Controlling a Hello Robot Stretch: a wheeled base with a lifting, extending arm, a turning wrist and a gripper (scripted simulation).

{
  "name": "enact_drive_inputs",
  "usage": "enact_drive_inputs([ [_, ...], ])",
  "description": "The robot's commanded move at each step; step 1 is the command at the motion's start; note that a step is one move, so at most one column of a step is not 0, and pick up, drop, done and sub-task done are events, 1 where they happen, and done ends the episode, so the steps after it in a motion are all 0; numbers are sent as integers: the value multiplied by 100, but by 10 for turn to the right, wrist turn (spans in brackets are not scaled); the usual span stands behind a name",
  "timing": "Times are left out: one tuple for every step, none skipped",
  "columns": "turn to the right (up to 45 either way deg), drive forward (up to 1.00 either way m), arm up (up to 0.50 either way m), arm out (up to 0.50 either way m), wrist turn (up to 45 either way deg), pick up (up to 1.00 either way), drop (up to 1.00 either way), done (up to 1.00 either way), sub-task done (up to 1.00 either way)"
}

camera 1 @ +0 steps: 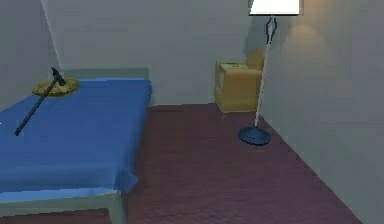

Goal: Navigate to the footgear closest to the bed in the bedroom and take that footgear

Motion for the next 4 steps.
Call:
enact_drive_inputs([
  [0,5,0,0,0,0,0,0,0],
  [150,0,0,0,0,0,0,0,0],
  [0,45,0,0,0,0,0,0,0],
  [-450,0,0,0,0,0,0,0,0],
])
